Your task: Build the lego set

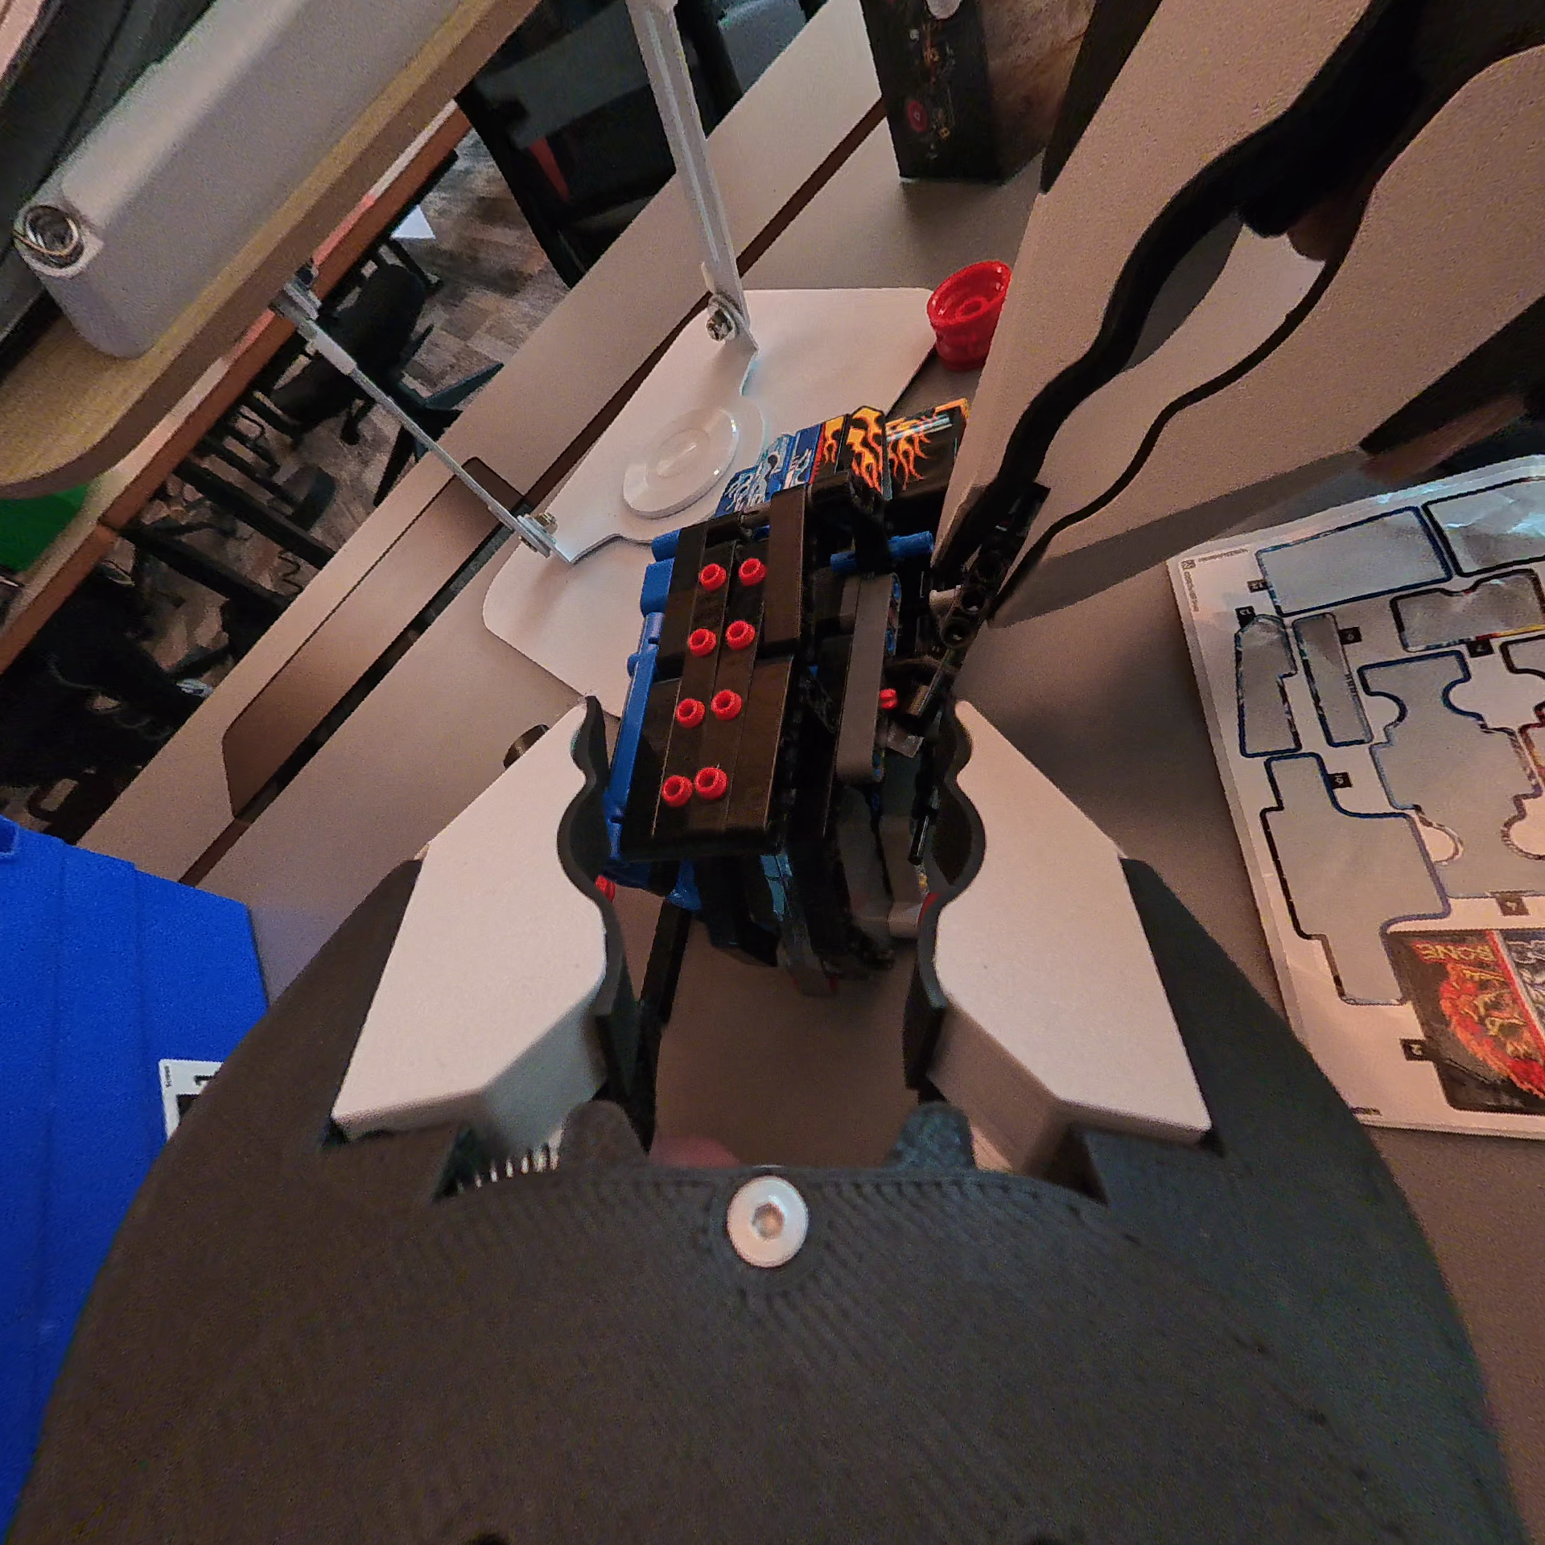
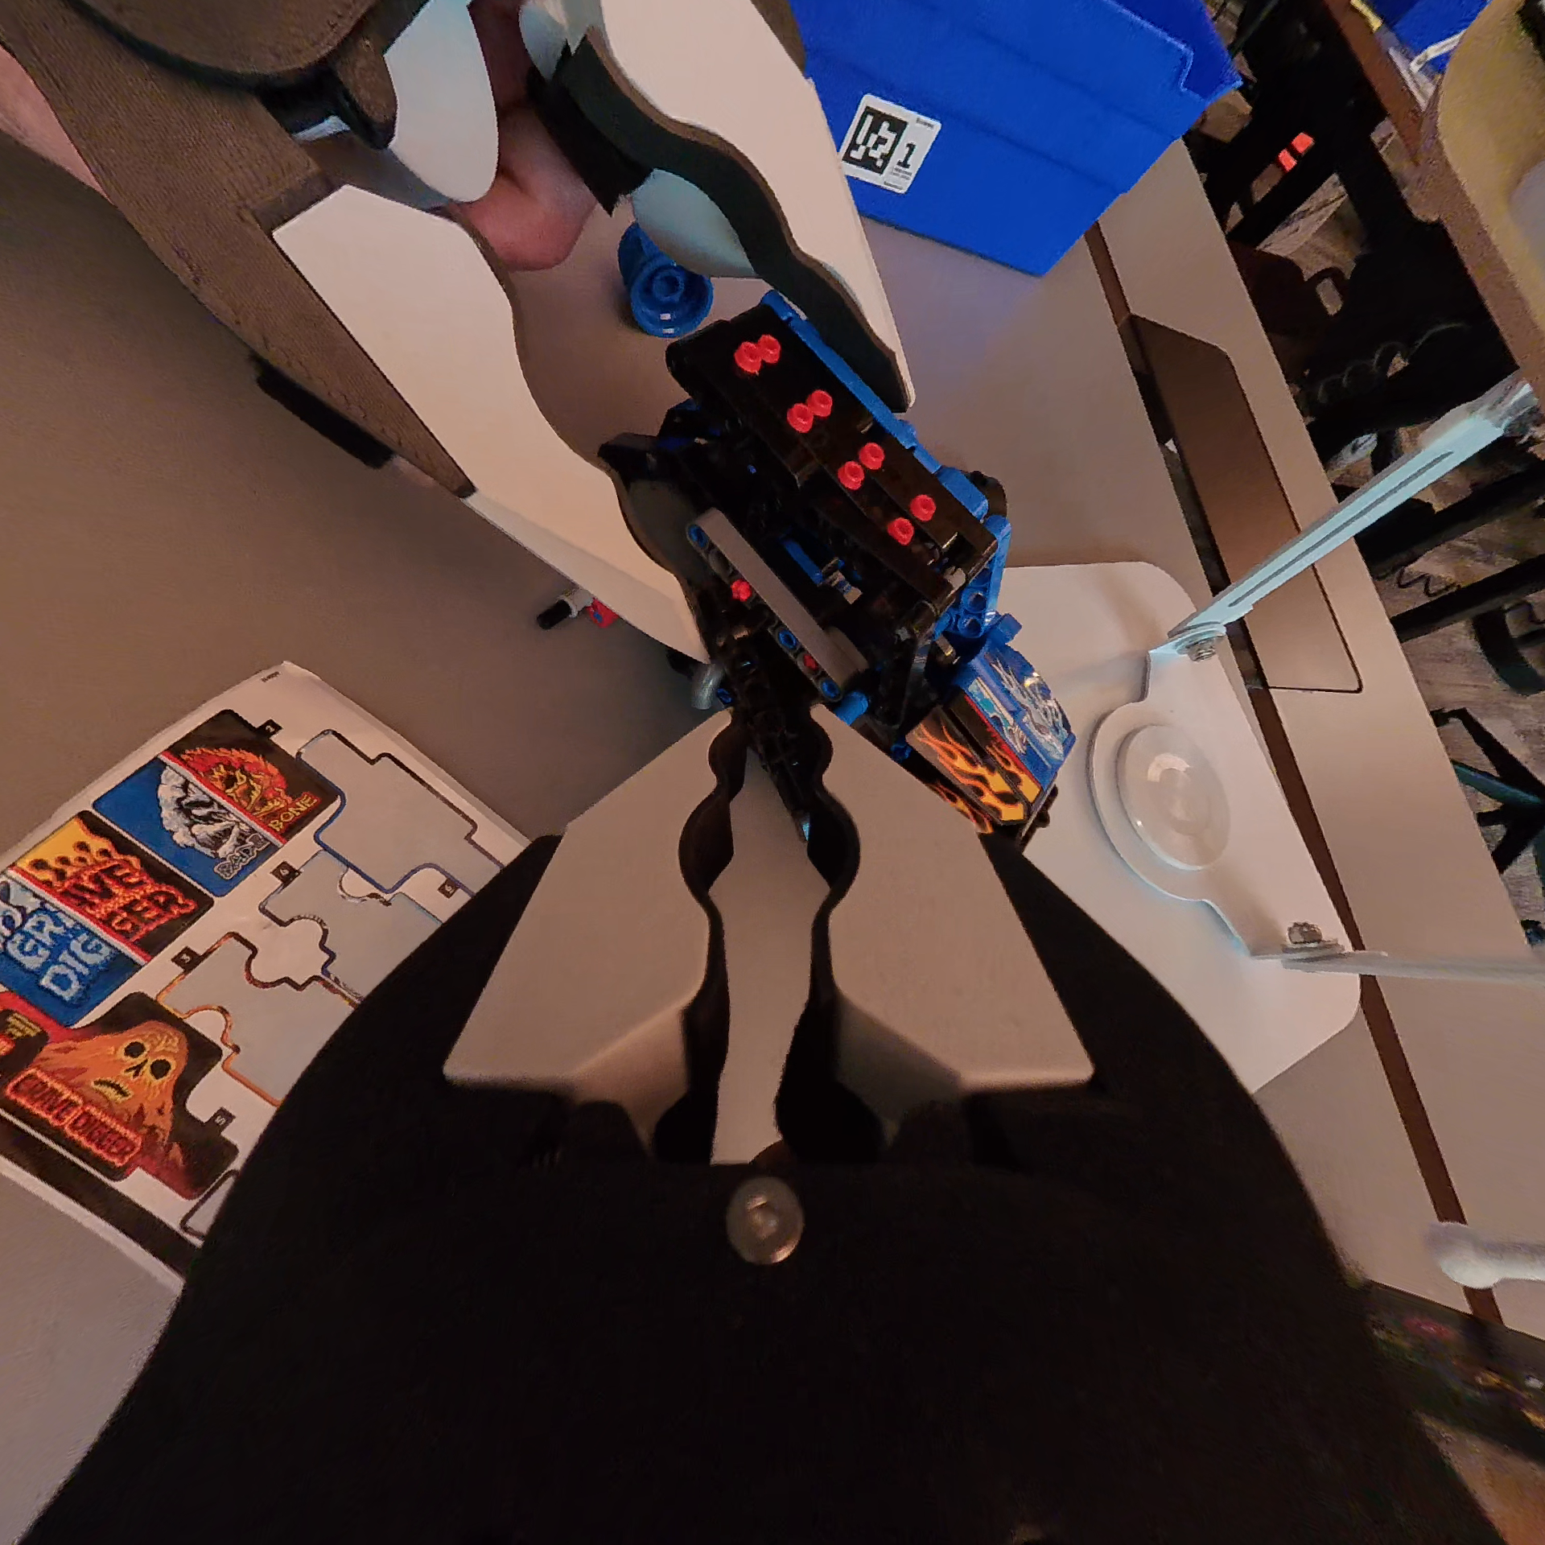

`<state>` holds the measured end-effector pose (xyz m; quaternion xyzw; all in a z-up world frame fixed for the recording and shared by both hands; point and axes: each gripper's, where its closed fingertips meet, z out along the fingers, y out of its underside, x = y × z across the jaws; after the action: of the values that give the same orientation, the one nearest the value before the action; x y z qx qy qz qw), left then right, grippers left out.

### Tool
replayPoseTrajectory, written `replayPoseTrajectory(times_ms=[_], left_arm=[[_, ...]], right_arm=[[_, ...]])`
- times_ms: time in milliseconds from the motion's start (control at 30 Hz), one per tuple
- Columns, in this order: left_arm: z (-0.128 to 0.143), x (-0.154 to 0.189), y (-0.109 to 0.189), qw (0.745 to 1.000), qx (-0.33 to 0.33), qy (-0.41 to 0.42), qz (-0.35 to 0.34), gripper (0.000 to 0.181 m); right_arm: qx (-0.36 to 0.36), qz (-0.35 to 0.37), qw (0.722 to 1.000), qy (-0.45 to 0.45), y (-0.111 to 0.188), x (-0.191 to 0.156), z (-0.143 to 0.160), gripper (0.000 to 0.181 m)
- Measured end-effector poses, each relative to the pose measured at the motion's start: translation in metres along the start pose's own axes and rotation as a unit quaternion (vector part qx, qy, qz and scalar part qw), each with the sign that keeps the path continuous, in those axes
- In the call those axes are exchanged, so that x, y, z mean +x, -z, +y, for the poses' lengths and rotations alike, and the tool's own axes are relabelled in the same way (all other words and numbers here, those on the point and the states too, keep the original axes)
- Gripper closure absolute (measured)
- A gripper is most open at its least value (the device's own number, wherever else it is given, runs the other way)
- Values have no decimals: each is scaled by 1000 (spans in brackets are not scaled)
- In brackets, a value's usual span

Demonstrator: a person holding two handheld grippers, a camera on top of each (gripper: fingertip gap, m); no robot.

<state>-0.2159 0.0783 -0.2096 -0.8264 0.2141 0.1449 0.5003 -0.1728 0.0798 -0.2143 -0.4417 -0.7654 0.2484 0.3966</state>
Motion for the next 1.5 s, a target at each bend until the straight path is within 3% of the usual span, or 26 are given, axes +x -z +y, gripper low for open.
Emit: replayPoseTrajectory(times_ms=[967, 1300, 1500], left_arm=[[2, 2, -1, 1000, 2, -27, 6, 99], [1, 6, -1, 999, 1, -42, 8, 98], [2, 5, -1, 999, 0, -43, 5, 99]], right_arm=[[-140, -154, 977, -46, 3, -9, 0, 176], [-178, -165, 970, -24, 6, -12, -6, 176], [-166, -168, 971, -32, 5, -8, -4, 176]])
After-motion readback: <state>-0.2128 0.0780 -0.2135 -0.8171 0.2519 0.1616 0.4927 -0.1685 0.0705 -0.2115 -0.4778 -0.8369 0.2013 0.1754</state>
